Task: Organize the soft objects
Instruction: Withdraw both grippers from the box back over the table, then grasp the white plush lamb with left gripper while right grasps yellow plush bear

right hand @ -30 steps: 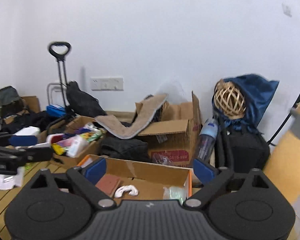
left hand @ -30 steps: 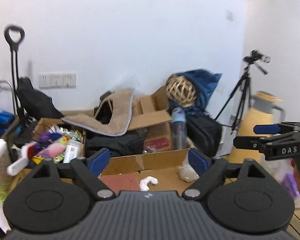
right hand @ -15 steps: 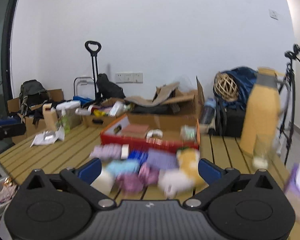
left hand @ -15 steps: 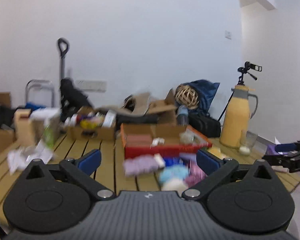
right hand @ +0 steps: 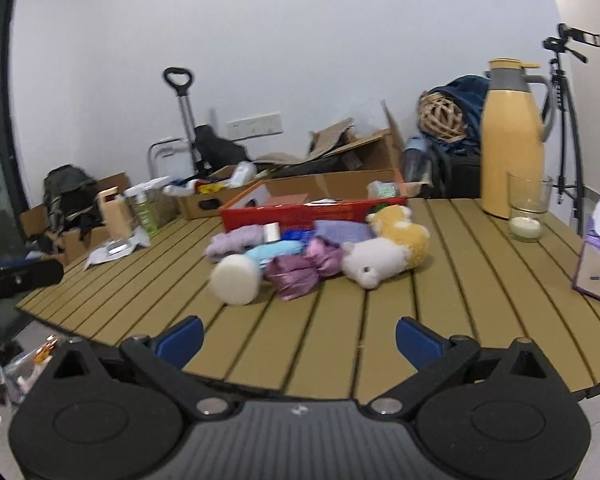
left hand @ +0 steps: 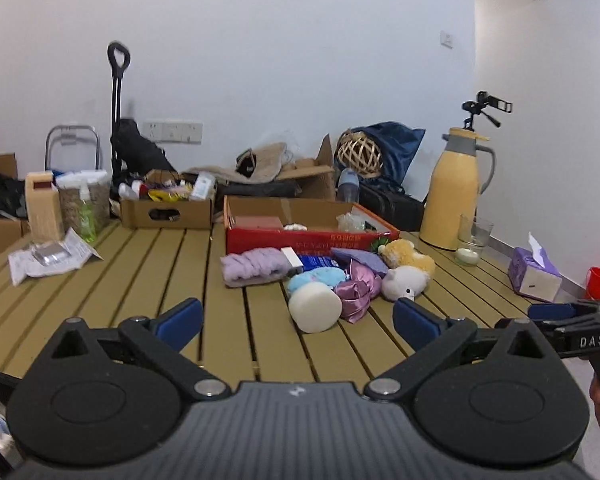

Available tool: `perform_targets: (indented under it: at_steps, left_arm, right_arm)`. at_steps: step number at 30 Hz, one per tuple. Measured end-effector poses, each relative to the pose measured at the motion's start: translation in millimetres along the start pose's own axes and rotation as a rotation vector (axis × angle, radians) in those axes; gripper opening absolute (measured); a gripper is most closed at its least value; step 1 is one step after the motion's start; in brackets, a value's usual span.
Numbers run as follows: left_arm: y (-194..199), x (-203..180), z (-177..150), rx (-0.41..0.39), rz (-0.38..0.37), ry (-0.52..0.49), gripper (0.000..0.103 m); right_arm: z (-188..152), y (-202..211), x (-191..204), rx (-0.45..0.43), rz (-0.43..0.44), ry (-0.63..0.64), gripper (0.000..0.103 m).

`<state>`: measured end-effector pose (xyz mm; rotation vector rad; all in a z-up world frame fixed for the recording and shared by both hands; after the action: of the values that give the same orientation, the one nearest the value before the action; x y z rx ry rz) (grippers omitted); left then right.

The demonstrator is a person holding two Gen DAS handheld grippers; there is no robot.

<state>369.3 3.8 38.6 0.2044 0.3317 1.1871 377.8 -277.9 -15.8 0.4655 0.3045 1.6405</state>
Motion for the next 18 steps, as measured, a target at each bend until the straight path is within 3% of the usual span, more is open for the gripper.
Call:
perform_targets:
  at_steps: [5,7,9,11,13,16,18]
  left_arm:
    - [-68.0,-27.7,4.2,0.040,-0.094,0.091,0.101]
    - [-101.4,-47.3,8.4,0.061,-0.125,0.100,0.085]
    - [-135.0,-70.0,10.9,0.084,-0.171,0.093,0.075]
    - [-172.3,-87.2,10.1,0.129,-0.200,0.109,0.067]
    - [-214.9,-97.2,5.7,0.186,-0.190,0.138,0.058]
    - [-262.8,-98.3,-1.1,0.236,-0.153,0.195,0.059]
    - [-284.1,-96.7,-4.5,0.252,-0.158,0.216,0.066]
  right_arm:
    - [17.4,-33.3,-44.6,-0.022,-0.058,-0.059,0.092]
    - [30.7,-52.3,-62.8,-0.021,-0.068,-0.065,0.089]
    - [45.1,-74.9,-77.5,-0.015,-0.068,-0.060,0.087]
    - [58.4,-102.7,-90.7,0.004,-0.049,-0.060,0.079]
    - [71.6,-135.0,-103.1,0.029,-0.019,-0.071,0.074]
    - [85.4,-175.1,-113.0,0.051,0.020,-0.084,0.072]
    - [89.9,-198.2,-114.8,0.062,0.036,-0.081,0.072]
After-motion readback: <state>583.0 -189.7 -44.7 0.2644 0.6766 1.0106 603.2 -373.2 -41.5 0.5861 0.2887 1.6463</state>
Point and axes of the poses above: each gripper's, at about its wrist camera, not at the fingertips, and y roughly against the way its jaws point, x to its left, z to its top, the point moved 3 cm from there along -y, roughly the way its jaws point, and after that the axes turned 7 degrees about -z, right-handed, at the moved point
